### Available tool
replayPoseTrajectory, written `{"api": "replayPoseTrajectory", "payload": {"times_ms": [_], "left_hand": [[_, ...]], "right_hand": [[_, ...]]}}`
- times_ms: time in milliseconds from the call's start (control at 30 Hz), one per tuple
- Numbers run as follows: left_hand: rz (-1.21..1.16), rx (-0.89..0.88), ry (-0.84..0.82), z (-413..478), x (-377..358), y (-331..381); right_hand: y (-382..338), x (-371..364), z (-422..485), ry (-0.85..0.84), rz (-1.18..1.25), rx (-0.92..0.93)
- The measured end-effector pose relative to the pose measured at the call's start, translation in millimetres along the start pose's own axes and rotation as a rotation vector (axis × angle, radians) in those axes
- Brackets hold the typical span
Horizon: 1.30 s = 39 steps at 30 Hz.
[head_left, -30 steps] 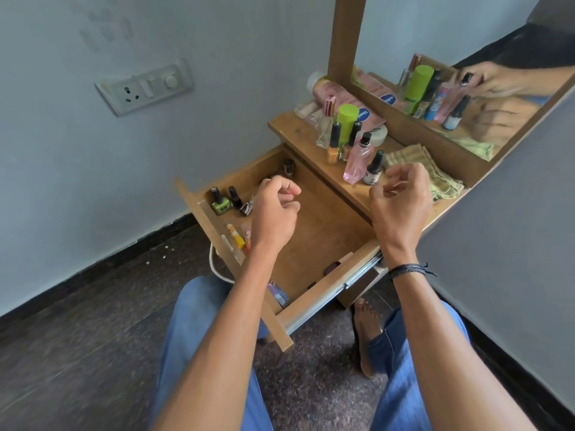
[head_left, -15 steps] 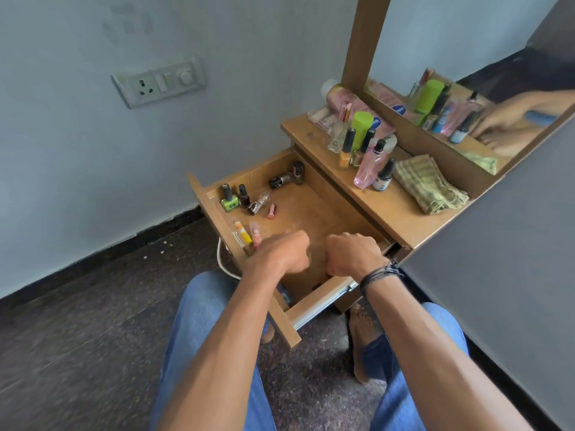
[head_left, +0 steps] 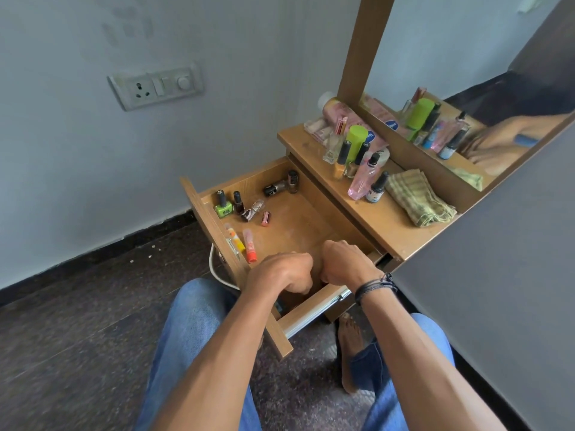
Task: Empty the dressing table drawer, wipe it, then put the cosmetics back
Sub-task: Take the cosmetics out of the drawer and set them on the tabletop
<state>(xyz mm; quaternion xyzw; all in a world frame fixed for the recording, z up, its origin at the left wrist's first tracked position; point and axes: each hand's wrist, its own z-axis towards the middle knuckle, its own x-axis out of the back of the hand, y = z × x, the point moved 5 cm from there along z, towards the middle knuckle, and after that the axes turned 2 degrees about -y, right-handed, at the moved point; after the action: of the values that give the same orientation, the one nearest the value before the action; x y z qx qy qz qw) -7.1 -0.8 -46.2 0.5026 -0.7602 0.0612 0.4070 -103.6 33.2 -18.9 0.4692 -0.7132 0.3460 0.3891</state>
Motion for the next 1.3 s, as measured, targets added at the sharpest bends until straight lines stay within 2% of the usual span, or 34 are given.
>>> {"api": "replayPoseTrajectory", "payload": {"times_ms": [100, 267, 367, 667, 867, 1300], "left_hand": [[0.01, 0.038, -0.06, 1.6, -1.7, -7.0], [0.168, 0.126, -0.177, -7.1, 1.1, -19.9], [0.233, 0.169, -0.195, -13.9, 3.0, -18.9], [0.249, 0.198, -0.155, -21.3, 6.7, -17.0], [0.233, 0.201, -0.152, -15.7, 5.2, -22.8], [0.202, 0.196, -0.171, -16.4, 5.0, -21.5]], "right_hand": [[10.3, 15.2, -10.1, 0.099, 0.216, -0.053], [45.4, 79.5, -47.1, 0.579, 0.533, -0.149], [66.8, 91.7, -47.4, 0.736, 0.627, -0.233], [75.8, 70.4, -26.6, 0.854, 0.763, -0.256], [74.1, 64.1, -27.4, 0.916, 0.766, -0.286], [76.2, 71.9, -20.7, 0.867, 0.79, -0.265]]}}
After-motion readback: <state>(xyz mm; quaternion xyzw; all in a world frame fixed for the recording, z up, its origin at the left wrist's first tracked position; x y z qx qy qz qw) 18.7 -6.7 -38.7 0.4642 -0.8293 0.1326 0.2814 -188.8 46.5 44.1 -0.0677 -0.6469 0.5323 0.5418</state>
